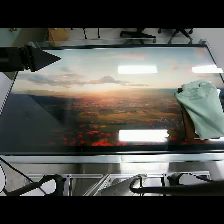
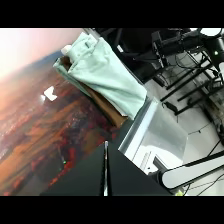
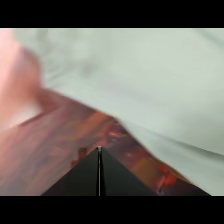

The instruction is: Fold the shirts.

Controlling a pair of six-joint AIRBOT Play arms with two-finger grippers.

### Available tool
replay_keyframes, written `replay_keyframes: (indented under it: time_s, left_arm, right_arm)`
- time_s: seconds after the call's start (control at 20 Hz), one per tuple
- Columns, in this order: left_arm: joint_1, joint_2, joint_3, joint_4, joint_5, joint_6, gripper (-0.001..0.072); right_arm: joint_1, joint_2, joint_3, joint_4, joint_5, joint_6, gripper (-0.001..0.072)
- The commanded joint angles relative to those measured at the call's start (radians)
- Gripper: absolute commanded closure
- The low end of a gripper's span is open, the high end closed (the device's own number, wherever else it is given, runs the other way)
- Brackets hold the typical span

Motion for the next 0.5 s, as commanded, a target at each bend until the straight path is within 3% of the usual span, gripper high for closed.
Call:
replay_keyframes:
  time_s: [0.0, 0.2, 0.45]
  left_arm:
    - [0.021, 0.067, -0.137, 0.101, 0.025, -0.011, 0.0693]
    - [-0.073, 0.240, -0.484, 0.283, 0.133, 0.013, 0.0693]
    - [-0.227, 0.419, -0.817, 0.360, 0.294, 0.015, 0.0693]
  right_arm:
    - [0.183, 0.013, -0.031, 0.064, -0.065, -0.119, 0.0693]
    - [0.505, 0.096, -0.239, -0.040, -0.156, -0.145, 0.0694]
    - [0.772, 0.217, -0.488, -0.050, -0.274, -0.148, 0.0693]
